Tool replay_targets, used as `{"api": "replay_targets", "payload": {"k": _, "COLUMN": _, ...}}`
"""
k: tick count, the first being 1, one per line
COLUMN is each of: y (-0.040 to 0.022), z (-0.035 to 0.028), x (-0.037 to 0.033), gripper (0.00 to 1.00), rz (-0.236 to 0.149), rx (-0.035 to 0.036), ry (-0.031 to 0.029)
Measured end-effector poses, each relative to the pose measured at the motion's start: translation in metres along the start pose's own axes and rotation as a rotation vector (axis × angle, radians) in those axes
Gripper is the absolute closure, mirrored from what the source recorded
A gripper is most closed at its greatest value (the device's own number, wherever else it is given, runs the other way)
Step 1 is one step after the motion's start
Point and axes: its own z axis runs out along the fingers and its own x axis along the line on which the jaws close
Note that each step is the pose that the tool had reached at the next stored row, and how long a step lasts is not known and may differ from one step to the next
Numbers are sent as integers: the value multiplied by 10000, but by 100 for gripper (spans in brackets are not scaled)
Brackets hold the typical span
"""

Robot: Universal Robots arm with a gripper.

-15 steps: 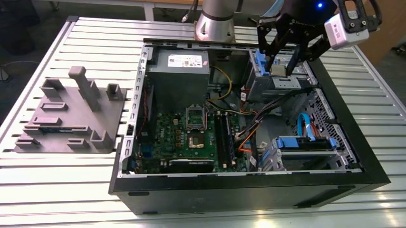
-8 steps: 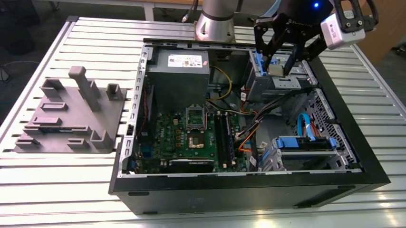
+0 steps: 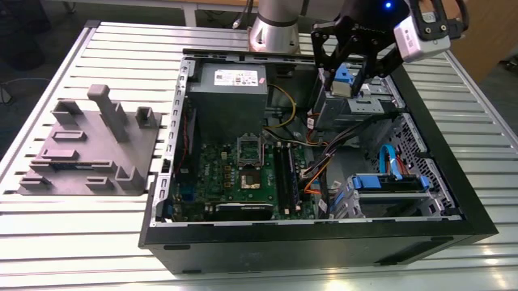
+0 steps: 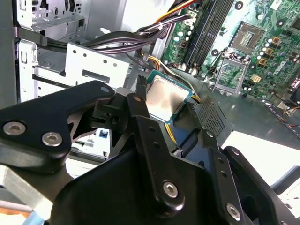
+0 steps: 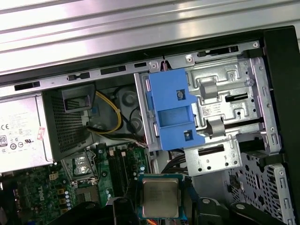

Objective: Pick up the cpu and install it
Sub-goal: 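Pick up the cpu and move it towards the insertion slot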

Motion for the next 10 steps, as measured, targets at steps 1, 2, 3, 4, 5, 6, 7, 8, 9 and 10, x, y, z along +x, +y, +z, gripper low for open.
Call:
{"api": "replay_targets", "payload": {"k": 1, "y": -1, "z": 0, "x": 2, "gripper": 53, "rz": 1, "rx": 0, "ry": 0}}
{"api": "replay_targets", "payload": {"k": 2, "y": -1, "z": 0, "x": 4, "gripper": 53, "rz": 0, "rx": 0, "ry": 0}}
{"api": "replay_targets", "payload": {"k": 3, "y": -1, "z": 0, "x": 4, "gripper": 53, "rz": 0, "rx": 0, "ry": 0}}
{"api": "replay_targets", "payload": {"k": 4, "y": -1, "z": 0, "x": 6, "gripper": 53, "rz": 0, "rx": 0, "ry": 0}}
{"api": "replay_targets", "payload": {"k": 5, "y": -1, "z": 0, "x": 7, "gripper": 53, "rz": 0, "rx": -1, "ry": 0}}
{"api": "replay_targets", "payload": {"k": 6, "y": -2, "z": 0, "x": 8, "gripper": 53, "rz": 0, "rx": 0, "ry": 0}}
{"api": "replay_targets", "payload": {"k": 7, "y": -2, "z": 0, "x": 9, "gripper": 53, "rz": 0, "rx": 0, "ry": 0}}
{"api": "replay_targets", "payload": {"k": 8, "y": -2, "z": 0, "x": 10, "gripper": 53, "rz": 0, "rx": 0, "ry": 0}}
{"api": "replay_targets", "payload": {"k": 9, "y": -2, "z": 0, "x": 11, "gripper": 53, "rz": 0, "rx": 0, "ry": 0}}
{"api": "replay_targets", "payload": {"k": 10, "y": -3, "z": 0, "x": 12, "gripper": 53, "rz": 0, "rx": 0, "ry": 0}}
